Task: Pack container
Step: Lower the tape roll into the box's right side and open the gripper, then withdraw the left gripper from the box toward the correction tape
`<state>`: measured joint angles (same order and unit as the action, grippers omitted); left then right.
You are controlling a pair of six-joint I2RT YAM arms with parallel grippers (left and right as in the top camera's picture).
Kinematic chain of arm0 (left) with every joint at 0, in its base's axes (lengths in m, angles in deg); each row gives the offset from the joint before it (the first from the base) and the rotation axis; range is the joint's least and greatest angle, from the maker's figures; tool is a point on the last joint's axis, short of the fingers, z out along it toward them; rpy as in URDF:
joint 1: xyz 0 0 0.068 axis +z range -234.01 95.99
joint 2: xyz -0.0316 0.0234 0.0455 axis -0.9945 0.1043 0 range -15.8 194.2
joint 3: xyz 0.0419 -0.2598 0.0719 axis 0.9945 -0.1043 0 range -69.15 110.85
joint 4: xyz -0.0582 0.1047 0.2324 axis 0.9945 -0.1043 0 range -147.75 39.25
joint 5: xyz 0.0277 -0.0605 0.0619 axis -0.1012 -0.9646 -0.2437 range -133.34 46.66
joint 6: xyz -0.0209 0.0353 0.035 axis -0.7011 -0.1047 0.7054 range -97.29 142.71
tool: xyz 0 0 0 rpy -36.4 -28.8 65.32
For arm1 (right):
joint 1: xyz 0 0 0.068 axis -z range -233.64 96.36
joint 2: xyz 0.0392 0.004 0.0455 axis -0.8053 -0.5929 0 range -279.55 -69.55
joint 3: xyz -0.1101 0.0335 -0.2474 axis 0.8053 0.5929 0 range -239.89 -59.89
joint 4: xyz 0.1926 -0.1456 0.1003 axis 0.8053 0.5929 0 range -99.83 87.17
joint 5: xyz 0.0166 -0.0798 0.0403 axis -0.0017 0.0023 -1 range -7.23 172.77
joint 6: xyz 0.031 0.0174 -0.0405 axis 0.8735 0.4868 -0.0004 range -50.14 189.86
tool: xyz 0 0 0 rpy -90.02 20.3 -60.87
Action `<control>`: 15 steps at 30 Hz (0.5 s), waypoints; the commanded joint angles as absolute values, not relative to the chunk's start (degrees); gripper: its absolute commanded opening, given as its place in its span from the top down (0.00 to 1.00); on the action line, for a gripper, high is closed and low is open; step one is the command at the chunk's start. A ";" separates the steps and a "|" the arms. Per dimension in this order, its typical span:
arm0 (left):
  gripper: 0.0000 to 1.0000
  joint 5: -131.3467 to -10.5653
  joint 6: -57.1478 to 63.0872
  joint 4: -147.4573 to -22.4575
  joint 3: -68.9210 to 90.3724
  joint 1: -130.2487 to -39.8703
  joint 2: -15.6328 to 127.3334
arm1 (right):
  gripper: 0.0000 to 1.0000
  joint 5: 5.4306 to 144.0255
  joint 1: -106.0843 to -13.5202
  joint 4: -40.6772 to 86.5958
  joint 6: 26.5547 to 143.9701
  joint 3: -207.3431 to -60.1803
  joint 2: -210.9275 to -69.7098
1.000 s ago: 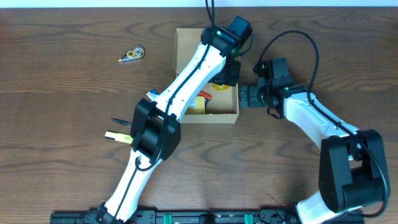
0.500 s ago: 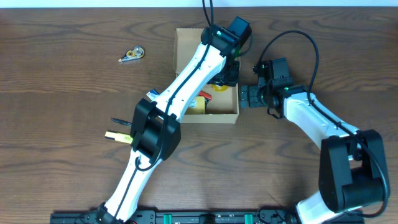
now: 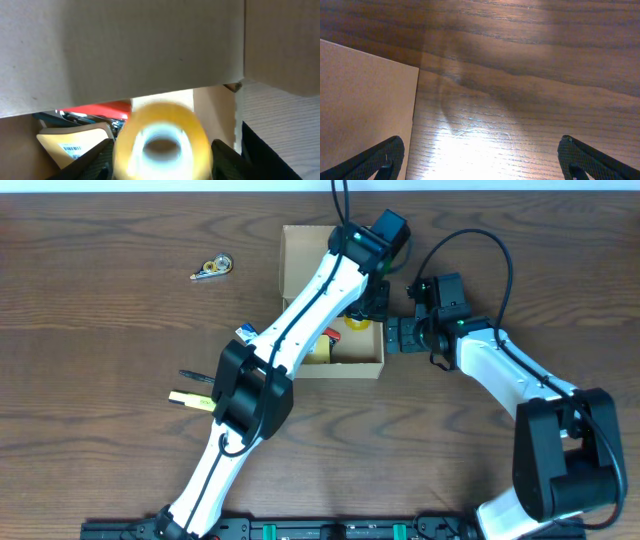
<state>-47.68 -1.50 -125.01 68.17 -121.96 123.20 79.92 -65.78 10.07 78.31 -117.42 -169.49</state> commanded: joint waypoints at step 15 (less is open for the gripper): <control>0.48 -44.29 0.34 -128.64 69.41 -120.37 121.72 | 0.01 79.94 -65.63 10.12 77.48 -117.29 -170.01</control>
